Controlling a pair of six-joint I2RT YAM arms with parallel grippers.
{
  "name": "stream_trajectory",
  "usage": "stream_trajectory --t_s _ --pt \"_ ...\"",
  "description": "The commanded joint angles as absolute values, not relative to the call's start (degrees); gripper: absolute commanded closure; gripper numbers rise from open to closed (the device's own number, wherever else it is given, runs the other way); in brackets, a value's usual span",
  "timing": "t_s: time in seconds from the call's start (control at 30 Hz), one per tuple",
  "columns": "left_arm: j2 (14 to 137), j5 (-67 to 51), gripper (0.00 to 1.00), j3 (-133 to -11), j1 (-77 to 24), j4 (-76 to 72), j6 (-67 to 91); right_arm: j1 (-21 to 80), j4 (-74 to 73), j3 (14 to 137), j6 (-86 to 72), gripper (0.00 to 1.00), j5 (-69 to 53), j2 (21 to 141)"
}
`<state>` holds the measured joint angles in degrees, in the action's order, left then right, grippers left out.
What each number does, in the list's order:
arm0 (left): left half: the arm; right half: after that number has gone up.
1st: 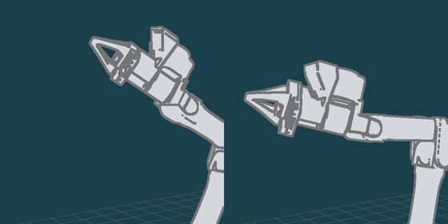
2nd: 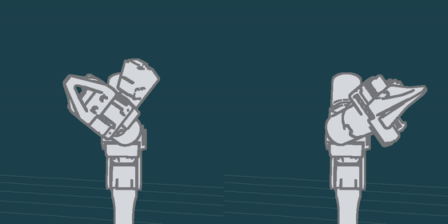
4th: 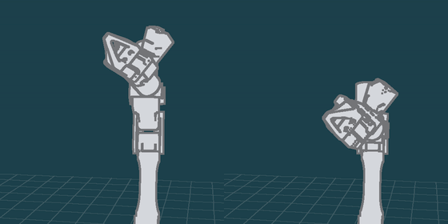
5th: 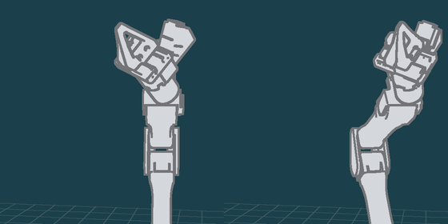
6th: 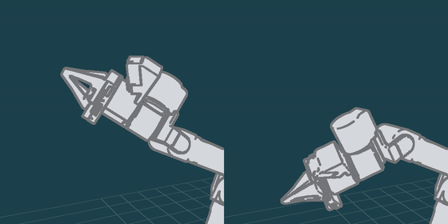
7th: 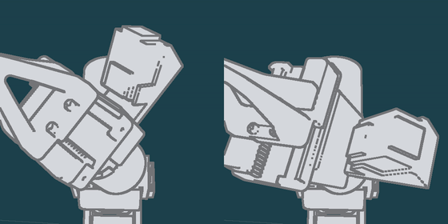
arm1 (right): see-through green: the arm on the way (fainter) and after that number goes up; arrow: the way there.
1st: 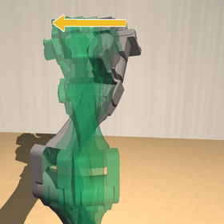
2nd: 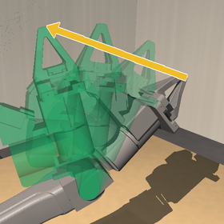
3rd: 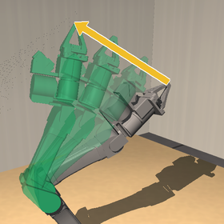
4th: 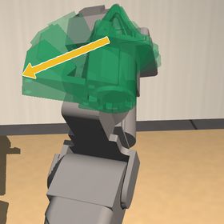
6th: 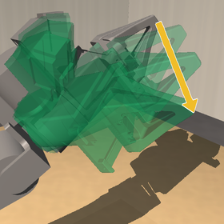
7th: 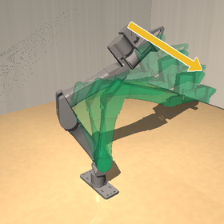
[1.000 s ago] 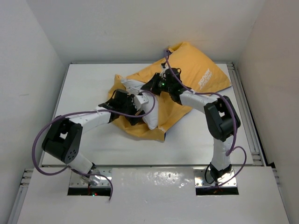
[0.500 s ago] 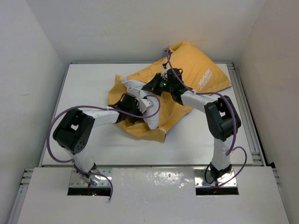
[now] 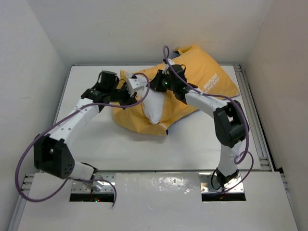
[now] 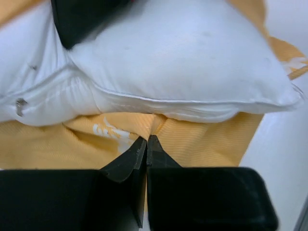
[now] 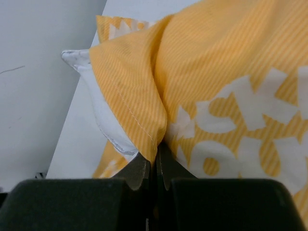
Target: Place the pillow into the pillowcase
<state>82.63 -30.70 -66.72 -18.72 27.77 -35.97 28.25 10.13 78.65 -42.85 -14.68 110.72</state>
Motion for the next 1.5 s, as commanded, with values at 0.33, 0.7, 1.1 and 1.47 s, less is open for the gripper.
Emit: stream_trajectory --t_s 0.33,0.7,1.1,1.47 --pt "73.4 -55.9 1.00 -78.1 -10.5 31.0 -33.1 31.4 -4.6 83.0 -33.7 1.00 -6.7 120.9" --pt "71.1 -43.9 1.00 -66.8 -11.7 36.1 -43.9 28.7 -11.6 88.8 -18.3 0.01 -26.3 102.1" --pt "74.5 -18.2 0.46 -52.0 -25.8 25.5 -38.3 28.6 -16.7 72.9 -22.6 0.94 -17.6 89.6" --pt "80.1 -14.0 0.27 -46.0 -26.4 5.1 -23.9 35.0 -9.7 53.4 -25.0 0.25 -10.6 78.3"
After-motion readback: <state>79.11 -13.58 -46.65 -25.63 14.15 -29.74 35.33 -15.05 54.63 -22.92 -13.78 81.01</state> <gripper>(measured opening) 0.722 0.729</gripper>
